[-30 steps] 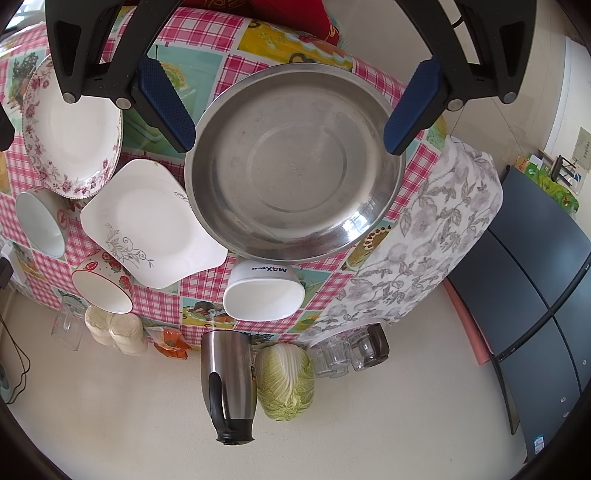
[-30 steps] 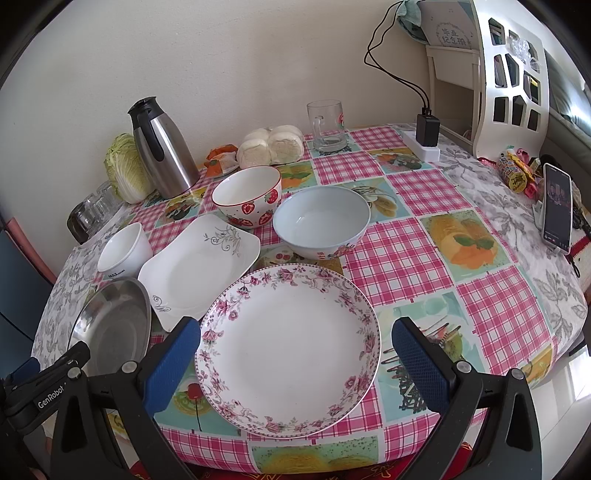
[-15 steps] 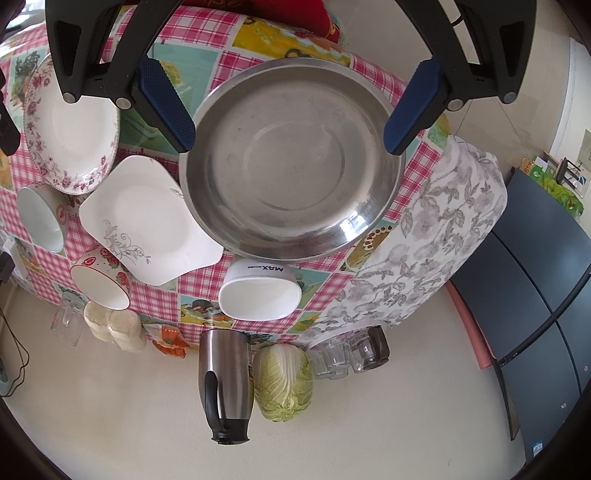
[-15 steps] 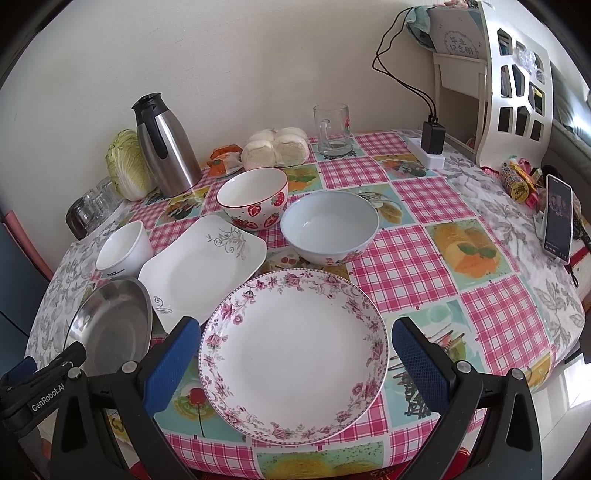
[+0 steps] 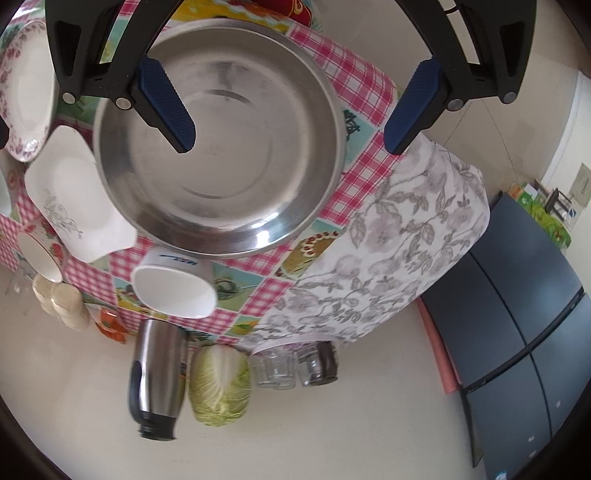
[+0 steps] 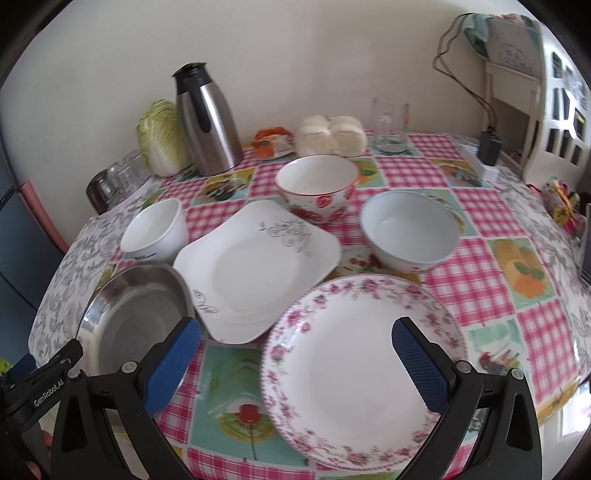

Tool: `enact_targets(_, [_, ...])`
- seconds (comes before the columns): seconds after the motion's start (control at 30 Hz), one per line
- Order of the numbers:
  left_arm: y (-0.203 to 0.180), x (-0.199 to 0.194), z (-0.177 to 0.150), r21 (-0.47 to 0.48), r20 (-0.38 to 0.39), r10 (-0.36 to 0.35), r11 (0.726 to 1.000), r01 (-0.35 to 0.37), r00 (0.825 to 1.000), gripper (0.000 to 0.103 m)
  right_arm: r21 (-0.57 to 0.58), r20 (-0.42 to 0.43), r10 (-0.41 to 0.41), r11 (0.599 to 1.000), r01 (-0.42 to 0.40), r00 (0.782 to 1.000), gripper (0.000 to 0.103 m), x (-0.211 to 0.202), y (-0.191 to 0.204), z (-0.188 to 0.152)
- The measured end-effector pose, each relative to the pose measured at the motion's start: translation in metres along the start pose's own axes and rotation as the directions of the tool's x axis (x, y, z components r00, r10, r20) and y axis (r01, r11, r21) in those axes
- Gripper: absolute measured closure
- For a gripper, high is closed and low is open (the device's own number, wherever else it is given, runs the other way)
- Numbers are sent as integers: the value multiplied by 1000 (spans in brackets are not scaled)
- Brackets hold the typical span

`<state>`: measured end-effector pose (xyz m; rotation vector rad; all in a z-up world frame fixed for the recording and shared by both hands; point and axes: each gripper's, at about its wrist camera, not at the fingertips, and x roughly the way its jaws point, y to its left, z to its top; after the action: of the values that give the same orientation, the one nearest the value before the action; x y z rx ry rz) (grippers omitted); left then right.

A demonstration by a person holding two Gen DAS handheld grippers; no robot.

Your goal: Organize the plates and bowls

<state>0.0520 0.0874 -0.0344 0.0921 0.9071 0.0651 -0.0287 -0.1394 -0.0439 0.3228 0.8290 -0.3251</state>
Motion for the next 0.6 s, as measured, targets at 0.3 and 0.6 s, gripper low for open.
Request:
enact_targets(0.3, [49, 28, 6, -113, 12, -27, 993, 28, 1000, 0, -167, -166, 177, 964, -204, 970, 0, 25, 46, -2])
enact_targets(0.6, [60, 59, 8, -122, -79, -65, 991, 55, 995, 7, -146, -243, 250, 946, -290, 937, 0, 48, 56, 10])
